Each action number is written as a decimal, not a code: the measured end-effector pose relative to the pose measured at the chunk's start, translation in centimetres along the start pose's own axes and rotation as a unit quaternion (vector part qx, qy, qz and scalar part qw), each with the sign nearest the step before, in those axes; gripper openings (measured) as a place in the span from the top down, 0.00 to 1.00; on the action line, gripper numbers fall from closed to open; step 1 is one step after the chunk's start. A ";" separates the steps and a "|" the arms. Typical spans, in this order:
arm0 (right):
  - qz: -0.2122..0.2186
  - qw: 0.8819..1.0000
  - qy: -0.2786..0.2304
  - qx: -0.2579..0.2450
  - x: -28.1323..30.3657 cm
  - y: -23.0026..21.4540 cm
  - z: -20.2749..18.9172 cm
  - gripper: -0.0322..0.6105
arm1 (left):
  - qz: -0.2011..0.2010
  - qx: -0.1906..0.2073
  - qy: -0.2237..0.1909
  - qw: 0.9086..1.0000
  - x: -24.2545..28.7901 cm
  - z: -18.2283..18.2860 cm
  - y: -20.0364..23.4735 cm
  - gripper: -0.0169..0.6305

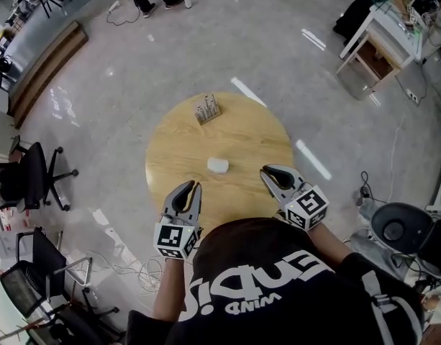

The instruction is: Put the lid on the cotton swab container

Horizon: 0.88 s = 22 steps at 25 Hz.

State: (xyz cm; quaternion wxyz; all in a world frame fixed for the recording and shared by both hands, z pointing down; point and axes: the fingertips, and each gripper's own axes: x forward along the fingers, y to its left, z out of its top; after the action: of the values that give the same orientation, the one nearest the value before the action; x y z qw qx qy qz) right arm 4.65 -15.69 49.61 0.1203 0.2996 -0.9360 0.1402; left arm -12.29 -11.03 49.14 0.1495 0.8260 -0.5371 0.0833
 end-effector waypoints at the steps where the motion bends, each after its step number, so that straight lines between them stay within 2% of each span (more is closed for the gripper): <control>1: -0.003 1.000 -0.001 0.000 -0.4 0.0 0.4 0.90 | 0.003 -0.005 -0.004 1.000 -0.6 0.2 0.0 0.90; 9: -0.029 1.000 -0.013 -0.003 -2.9 0.0 2.0 0.92 | 0.042 -0.017 -0.024 0.999 -4.8 0.9 0.5 0.94; 14: -0.044 0.999 -0.026 -0.005 -3.8 -0.5 2.6 0.93 | 0.073 -0.036 -0.053 0.995 -6.6 1.6 1.2 0.95; 22: -0.059 0.997 -0.042 -0.013 -3.5 -1.0 3.7 0.94 | 0.084 -0.049 -0.069 0.993 -6.6 2.6 1.9 0.95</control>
State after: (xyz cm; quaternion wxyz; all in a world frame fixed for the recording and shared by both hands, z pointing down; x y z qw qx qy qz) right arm 7.48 -15.84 45.23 0.0926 0.3584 -0.9227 0.1076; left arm -16.80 -6.96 45.06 0.1446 0.7732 -0.6174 0.0120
